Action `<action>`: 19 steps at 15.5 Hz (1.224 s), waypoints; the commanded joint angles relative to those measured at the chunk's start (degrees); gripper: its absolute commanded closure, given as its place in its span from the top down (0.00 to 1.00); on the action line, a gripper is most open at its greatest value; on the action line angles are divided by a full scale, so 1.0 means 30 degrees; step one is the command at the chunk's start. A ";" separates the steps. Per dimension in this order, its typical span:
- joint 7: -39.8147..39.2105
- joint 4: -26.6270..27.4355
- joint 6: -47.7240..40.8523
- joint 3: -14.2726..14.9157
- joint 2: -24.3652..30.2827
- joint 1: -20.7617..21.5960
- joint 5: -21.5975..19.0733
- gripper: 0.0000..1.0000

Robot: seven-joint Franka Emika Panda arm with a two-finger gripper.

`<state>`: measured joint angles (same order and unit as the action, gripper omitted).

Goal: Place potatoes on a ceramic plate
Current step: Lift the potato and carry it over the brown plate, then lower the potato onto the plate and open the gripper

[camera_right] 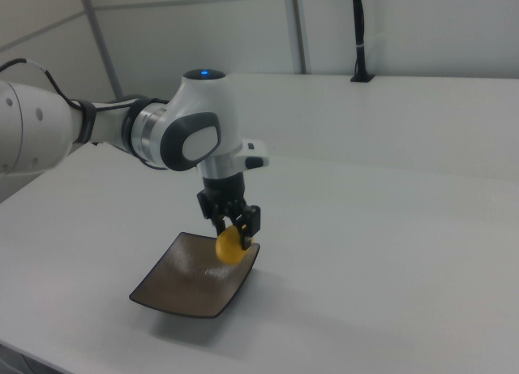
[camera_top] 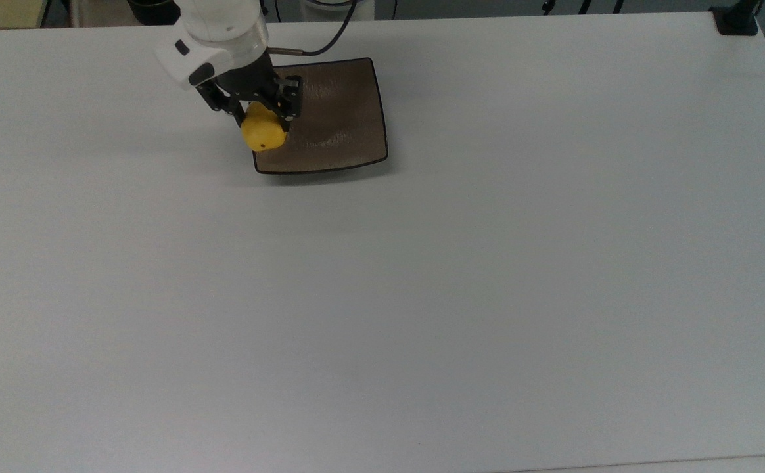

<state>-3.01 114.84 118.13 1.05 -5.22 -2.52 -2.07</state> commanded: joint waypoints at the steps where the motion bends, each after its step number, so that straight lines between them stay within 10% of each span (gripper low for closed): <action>1: 0.0273 0.1213 0.0056 -0.0203 0.0657 0.0341 -0.0071 0.74; 10: 0.0038 0.1155 -0.0176 -0.0203 0.0715 0.0195 0.0076 0.99; 19: 0.0184 -0.1184 -0.6379 -0.0115 0.3088 0.0312 0.0984 1.00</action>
<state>-2.96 114.89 107.45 0.56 1.66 -2.25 -0.10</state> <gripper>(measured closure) 0.000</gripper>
